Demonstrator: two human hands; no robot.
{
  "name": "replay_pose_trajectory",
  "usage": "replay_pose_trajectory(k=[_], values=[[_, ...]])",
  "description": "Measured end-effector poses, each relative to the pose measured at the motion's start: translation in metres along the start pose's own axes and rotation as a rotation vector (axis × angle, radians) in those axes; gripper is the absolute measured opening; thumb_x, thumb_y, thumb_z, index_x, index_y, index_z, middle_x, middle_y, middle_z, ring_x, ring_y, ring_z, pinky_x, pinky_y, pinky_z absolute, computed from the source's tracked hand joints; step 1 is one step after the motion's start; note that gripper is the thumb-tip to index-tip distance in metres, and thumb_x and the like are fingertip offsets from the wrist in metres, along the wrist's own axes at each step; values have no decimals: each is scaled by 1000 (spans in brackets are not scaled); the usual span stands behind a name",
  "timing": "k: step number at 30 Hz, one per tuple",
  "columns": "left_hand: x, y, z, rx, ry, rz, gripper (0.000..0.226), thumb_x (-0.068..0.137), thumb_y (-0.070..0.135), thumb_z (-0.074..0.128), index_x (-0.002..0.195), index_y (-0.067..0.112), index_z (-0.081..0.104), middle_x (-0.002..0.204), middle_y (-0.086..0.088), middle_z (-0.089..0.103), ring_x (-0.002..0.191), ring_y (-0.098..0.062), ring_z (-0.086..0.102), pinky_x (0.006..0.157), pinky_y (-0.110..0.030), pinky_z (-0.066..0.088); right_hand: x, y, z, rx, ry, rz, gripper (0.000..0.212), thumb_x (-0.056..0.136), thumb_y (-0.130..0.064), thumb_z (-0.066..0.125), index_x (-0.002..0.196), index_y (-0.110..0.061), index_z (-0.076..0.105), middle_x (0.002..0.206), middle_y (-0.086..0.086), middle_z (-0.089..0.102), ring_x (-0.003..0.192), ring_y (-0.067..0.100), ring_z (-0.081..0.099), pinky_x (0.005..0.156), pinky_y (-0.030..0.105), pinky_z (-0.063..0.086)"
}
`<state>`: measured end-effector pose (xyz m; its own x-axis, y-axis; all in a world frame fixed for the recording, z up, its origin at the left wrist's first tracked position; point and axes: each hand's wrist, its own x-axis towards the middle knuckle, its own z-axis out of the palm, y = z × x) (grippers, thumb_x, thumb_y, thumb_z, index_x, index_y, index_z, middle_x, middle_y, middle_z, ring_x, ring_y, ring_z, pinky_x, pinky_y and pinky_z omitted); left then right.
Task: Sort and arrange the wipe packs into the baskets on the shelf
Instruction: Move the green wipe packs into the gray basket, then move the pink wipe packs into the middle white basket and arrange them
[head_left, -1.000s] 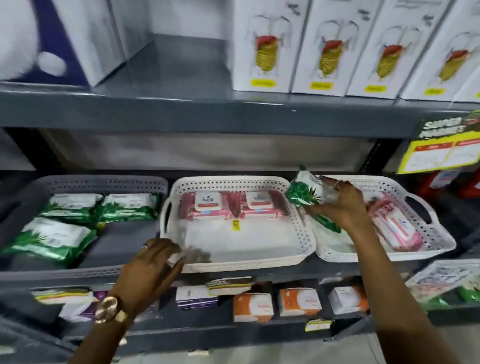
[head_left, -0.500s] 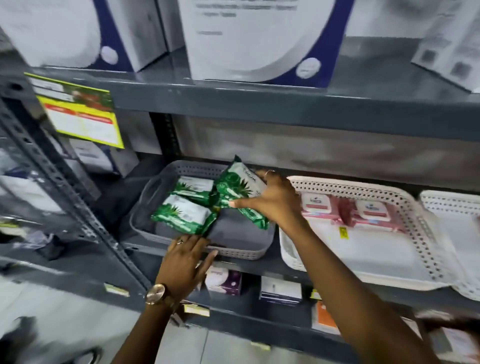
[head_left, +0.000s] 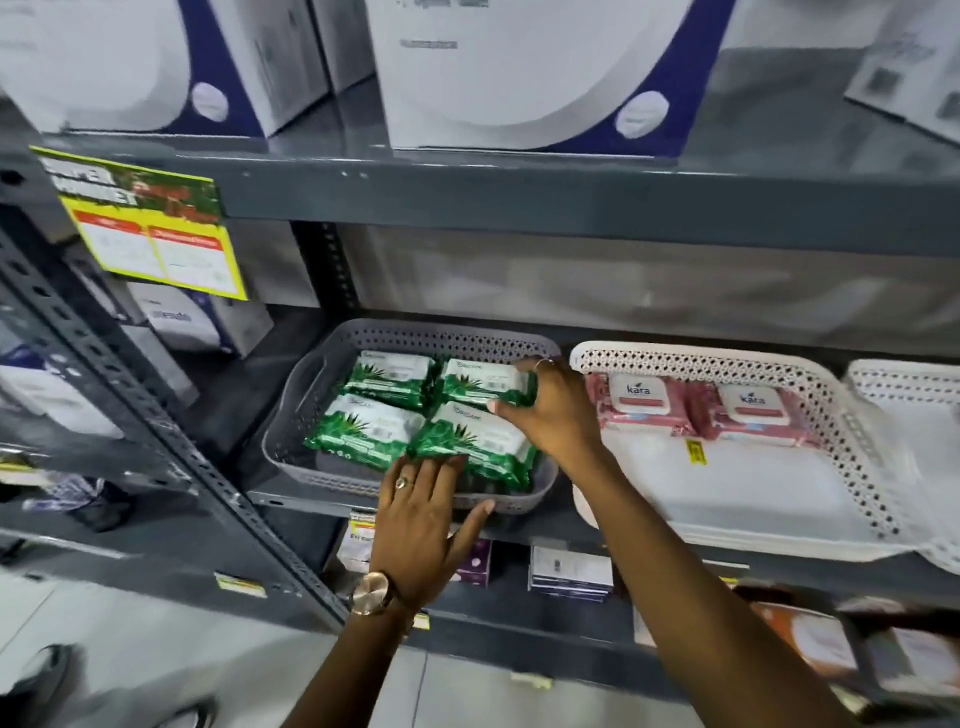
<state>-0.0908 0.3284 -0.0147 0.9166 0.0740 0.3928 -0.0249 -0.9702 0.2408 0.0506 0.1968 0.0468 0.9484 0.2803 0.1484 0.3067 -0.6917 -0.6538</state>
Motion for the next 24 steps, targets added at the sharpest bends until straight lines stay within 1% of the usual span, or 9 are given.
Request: replay_pose_trajectory(k=[2, 4, 6, 9, 13, 16, 17, 21, 24], values=[[9, 24, 3, -27, -5, 55, 47, 93, 52, 39, 116, 15, 56, 98, -4, 59, 94, -27, 53, 100, -44, 36, -5, 8, -13, 87, 42, -36, 51, 70, -36, 76, 115, -14, 64, 117, 13, 64, 107, 27, 59, 84, 25, 43], [19, 54, 6, -64, -12, 127, 47, 94, 52, 38, 114, 13, 57, 103, -6, 60, 97, -28, 54, 100, -44, 37, -10, 16, -30, 136, 84, -45, 42, 72, -31, 77, 108, -13, 67, 108, 13, 68, 100, 25, 62, 80, 23, 40], [30, 88, 12, -123, -17, 208, 46, 95, 51, 38, 114, 14, 58, 108, -7, 61, 101, -27, 54, 102, -44, 36, -13, 35, -50, 170, 146, -16, 37, 73, -30, 75, 106, -17, 67, 105, 11, 69, 98, 25, 63, 82, 25, 44], [42, 134, 25, -191, -24, 312, 40, 94, 47, 43, 114, 16, 58, 112, -5, 60, 104, -25, 53, 102, -43, 36, -20, 70, -87, 196, 221, 46, 37, 73, -30, 74, 108, -20, 66, 114, 7, 67, 107, 25, 60, 93, 40, 50], [51, 200, 47, -216, -115, 397, 39, 94, 48, 42, 110, 18, 59, 106, -2, 64, 96, -24, 57, 92, -39, 41, -33, 127, -147, 216, 359, 124, 34, 74, -23, 75, 107, -16, 68, 114, 9, 69, 106, 24, 63, 97, 38, 49], [54, 246, 65, -180, -180, 431, 43, 95, 52, 36, 110, 19, 59, 105, -2, 65, 94, -25, 58, 85, -37, 45, -45, 172, -191, 218, 393, 216, 35, 74, -17, 76, 108, -11, 68, 117, 10, 68, 104, 21, 63, 93, 31, 49], [55, 257, 70, -178, -193, 433, 44, 95, 53, 34, 110, 20, 59, 105, -1, 65, 94, -24, 58, 83, -36, 46, -50, 185, -203, 202, 393, 254, 35, 74, -18, 76, 108, -11, 67, 117, 11, 68, 104, 23, 63, 92, 31, 48], [61, 310, 93, -187, -197, 474, 46, 93, 55, 34, 109, 21, 60, 102, 0, 66, 92, -25, 59, 76, -35, 50, -70, 256, -253, 88, 450, 353, 39, 72, -23, 75, 108, -13, 66, 116, 12, 68, 109, 27, 62, 97, 42, 48], [65, 339, 107, -130, -191, 478, 48, 92, 57, 34, 109, 20, 60, 95, -2, 67, 86, -26, 61, 67, -35, 52, -81, 312, -282, -1, 450, 457, 52, 62, -35, 72, 108, -13, 65, 111, 16, 68, 105, 33, 63, 92, 46, 51]])
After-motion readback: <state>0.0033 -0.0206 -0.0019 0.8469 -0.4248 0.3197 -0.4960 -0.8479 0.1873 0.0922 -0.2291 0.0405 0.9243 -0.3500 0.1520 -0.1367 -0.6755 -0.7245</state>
